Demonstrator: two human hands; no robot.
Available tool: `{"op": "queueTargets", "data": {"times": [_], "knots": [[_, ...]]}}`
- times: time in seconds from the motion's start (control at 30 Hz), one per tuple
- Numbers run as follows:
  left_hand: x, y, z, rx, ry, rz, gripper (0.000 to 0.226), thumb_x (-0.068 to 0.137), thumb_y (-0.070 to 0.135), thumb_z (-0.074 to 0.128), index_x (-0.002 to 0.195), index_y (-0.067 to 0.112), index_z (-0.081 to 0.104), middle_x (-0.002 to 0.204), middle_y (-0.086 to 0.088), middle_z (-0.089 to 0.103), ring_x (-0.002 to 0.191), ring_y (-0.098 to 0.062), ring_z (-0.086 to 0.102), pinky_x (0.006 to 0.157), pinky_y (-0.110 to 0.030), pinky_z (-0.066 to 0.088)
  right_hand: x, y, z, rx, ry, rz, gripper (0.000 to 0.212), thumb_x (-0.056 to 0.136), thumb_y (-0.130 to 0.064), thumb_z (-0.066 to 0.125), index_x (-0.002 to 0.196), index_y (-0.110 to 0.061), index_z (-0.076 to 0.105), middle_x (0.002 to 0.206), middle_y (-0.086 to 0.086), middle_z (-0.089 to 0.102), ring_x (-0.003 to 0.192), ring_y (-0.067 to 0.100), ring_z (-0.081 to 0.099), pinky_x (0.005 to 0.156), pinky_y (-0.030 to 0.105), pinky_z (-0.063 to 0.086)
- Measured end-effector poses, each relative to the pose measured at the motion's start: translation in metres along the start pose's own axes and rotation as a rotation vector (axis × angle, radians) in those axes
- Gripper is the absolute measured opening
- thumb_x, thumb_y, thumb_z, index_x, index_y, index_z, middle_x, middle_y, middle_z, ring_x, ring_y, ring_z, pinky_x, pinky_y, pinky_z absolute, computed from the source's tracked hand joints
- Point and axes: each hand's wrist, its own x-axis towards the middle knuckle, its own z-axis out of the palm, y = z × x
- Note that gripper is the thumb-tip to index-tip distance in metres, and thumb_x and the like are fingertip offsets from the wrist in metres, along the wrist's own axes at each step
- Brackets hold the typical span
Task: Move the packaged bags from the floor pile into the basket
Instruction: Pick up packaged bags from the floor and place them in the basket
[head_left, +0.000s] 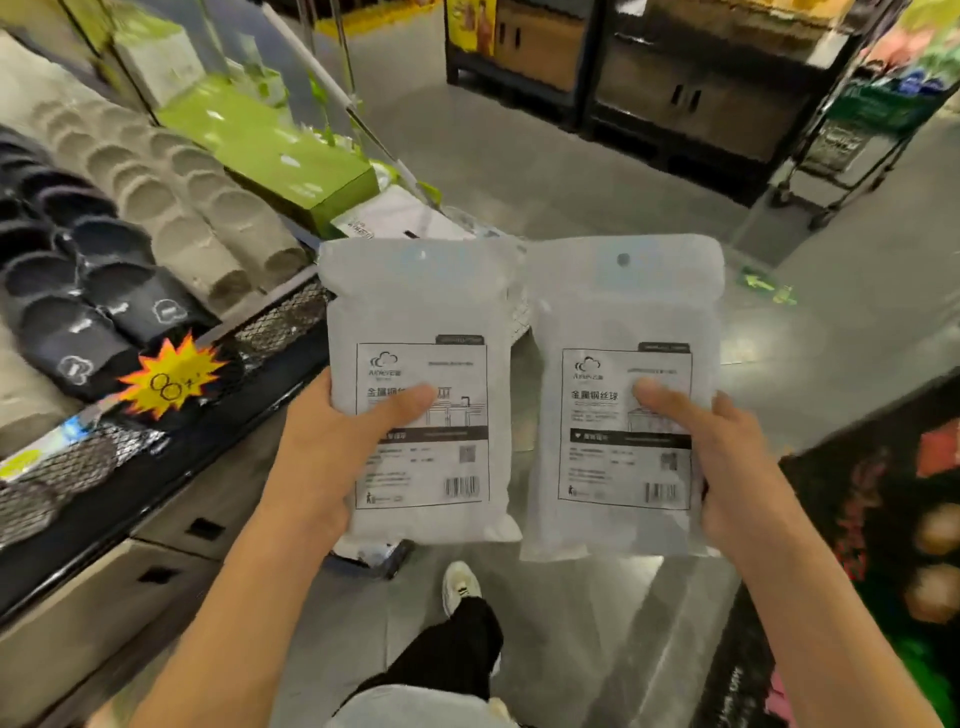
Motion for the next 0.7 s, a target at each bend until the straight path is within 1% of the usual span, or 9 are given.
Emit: {"op": "queueTargets", "data": {"times": [0.07, 0.1, 0.17, 0.23, 0.33, 0.43, 0.5, 0.57, 0.7], "knots": [[0.023, 0.002, -0.008, -0.021, 0.073, -0.003, 0.054, 0.063, 0.021, 0.088, 0.114, 0.02, 0.073, 0.1, 0.001, 0.082, 0.09, -0.021, 0.08, 0.077, -0.041, 0.062, 0.034, -0.007, 0.023, -0.04, -0.052, 0.003, 0.014, 0.092, -0.018, 0.074, 0.106, -0.018, 0.073, 0.097, 0.009, 0.082, 0.084, 0.031, 0.08, 0.069, 0.045, 0.067], [0.034, 0.004, -0.012, -0.04, 0.112, -0.004, 0.052, 0.064, 0.02, 0.088, 0.114, 0.02, 0.073, 0.1, 0.001, 0.082, 0.09, -0.021, 0.08, 0.077, -0.041, 0.062, 0.051, -0.011, 0.035, -0.062, -0.084, 0.006, 0.012, 0.092, -0.017, 0.073, 0.104, -0.018, 0.073, 0.096, 0.008, 0.082, 0.082, 0.029, 0.081, 0.065, 0.042, 0.066], [0.055, 0.008, -0.022, -0.08, 0.191, -0.01, 0.048, 0.069, 0.016, 0.088, 0.115, 0.019, 0.072, 0.098, 0.001, 0.082, 0.088, -0.021, 0.08, 0.074, -0.04, 0.063, 0.083, -0.018, 0.061, -0.112, -0.149, 0.013, 0.014, 0.092, -0.016, 0.073, 0.106, -0.016, 0.074, 0.096, 0.008, 0.082, 0.081, 0.027, 0.081, 0.062, 0.038, 0.066], [0.071, 0.01, -0.031, -0.101, 0.263, -0.023, 0.047, 0.071, 0.015, 0.088, 0.115, 0.018, 0.072, 0.099, 0.0, 0.082, 0.088, -0.022, 0.08, 0.075, -0.042, 0.064, 0.111, -0.023, 0.084, -0.171, -0.212, 0.019, 0.02, 0.091, -0.017, 0.073, 0.111, -0.013, 0.074, 0.098, 0.009, 0.082, 0.083, 0.029, 0.08, 0.064, 0.039, 0.066], [0.088, 0.009, -0.045, -0.125, 0.373, -0.016, 0.046, 0.073, 0.014, 0.088, 0.115, 0.019, 0.071, 0.1, 0.0, 0.082, 0.088, -0.022, 0.08, 0.074, -0.043, 0.065, 0.15, -0.028, 0.118, -0.222, -0.307, 0.064, 0.025, 0.09, -0.021, 0.074, 0.114, -0.014, 0.073, 0.099, 0.01, 0.082, 0.088, 0.032, 0.08, 0.073, 0.047, 0.065], [0.099, 0.001, -0.055, -0.158, 0.497, -0.034, 0.053, 0.061, 0.023, 0.089, 0.112, 0.021, 0.071, 0.097, 0.002, 0.082, 0.086, -0.022, 0.08, 0.07, -0.04, 0.064, 0.184, -0.028, 0.146, -0.261, -0.418, 0.094, 0.027, 0.091, -0.02, 0.074, 0.117, -0.013, 0.073, 0.102, 0.011, 0.082, 0.091, 0.033, 0.08, 0.078, 0.05, 0.065], [0.105, -0.006, -0.06, -0.173, 0.57, -0.058, 0.062, 0.053, 0.031, 0.09, 0.112, 0.021, 0.072, 0.1, 0.0, 0.082, 0.09, -0.025, 0.079, 0.076, -0.045, 0.063, 0.207, -0.024, 0.163, -0.298, -0.483, 0.109, 0.027, 0.091, -0.018, 0.073, 0.117, -0.012, 0.073, 0.103, 0.012, 0.081, 0.091, 0.032, 0.08, 0.081, 0.049, 0.064], [0.112, -0.015, -0.062, -0.189, 0.651, -0.073, 0.063, 0.053, 0.031, 0.09, 0.113, 0.019, 0.072, 0.101, -0.001, 0.082, 0.091, -0.025, 0.079, 0.078, -0.046, 0.063, 0.231, -0.018, 0.181, -0.338, -0.553, 0.126, 0.026, 0.091, -0.017, 0.072, 0.117, -0.012, 0.073, 0.103, 0.012, 0.081, 0.092, 0.032, 0.08, 0.08, 0.049, 0.065], [0.131, -0.042, -0.058, -0.222, 0.785, -0.117, 0.055, 0.062, 0.025, 0.087, 0.114, 0.019, 0.071, 0.097, 0.003, 0.082, 0.083, -0.018, 0.08, 0.063, -0.035, 0.064, 0.279, 0.005, 0.211, -0.426, -0.661, 0.183, 0.019, 0.092, -0.015, 0.072, 0.111, -0.012, 0.074, 0.099, 0.011, 0.082, 0.089, 0.031, 0.08, 0.072, 0.043, 0.067]]}}
